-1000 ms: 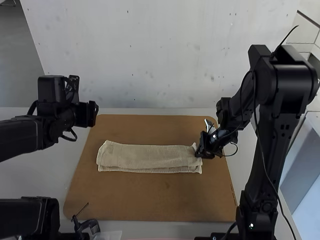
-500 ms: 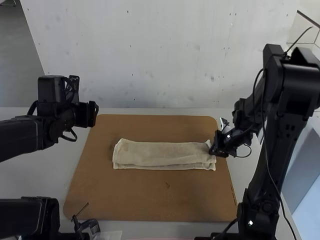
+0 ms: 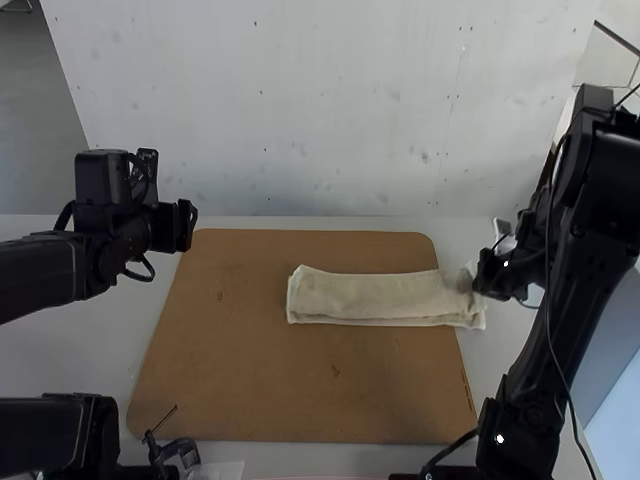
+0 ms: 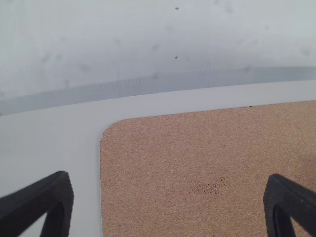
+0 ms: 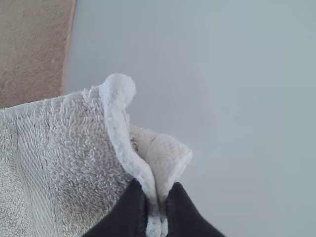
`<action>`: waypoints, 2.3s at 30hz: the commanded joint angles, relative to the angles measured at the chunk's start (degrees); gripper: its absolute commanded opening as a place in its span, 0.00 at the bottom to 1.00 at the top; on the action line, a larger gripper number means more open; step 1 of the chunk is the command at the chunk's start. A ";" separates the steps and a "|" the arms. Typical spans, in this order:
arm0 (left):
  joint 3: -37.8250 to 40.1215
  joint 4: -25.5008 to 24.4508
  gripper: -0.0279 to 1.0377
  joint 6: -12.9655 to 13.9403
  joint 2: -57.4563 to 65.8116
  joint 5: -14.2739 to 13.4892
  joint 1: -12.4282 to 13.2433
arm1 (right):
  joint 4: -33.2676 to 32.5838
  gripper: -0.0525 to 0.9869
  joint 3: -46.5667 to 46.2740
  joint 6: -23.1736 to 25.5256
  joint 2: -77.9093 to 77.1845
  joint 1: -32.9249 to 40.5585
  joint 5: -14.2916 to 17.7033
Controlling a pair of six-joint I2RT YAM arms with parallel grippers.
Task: Fold the towel.
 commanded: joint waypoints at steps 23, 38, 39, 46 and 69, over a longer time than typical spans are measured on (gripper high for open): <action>-1.38 1.80 0.82 -0.64 1.74 1.55 1.91 | 4.46 0.07 10.44 -6.70 5.20 -10.32 4.54; -1.56 2.15 0.82 -0.72 1.83 1.90 1.99 | -1.08 0.07 11.05 -6.70 -1.56 -10.50 3.93; -1.56 2.15 0.82 -0.72 1.83 1.90 1.99 | -1.61 0.07 11.05 -6.70 -2.71 -10.32 3.84; -1.82 2.15 0.82 -0.72 1.57 1.98 1.99 | -7.23 0.07 10.88 -6.26 -8.51 -7.86 2.87; -2.79 2.41 0.82 -0.81 1.30 4.89 5.07 | -16.55 0.07 10.52 7.36 -18.00 13.59 2.78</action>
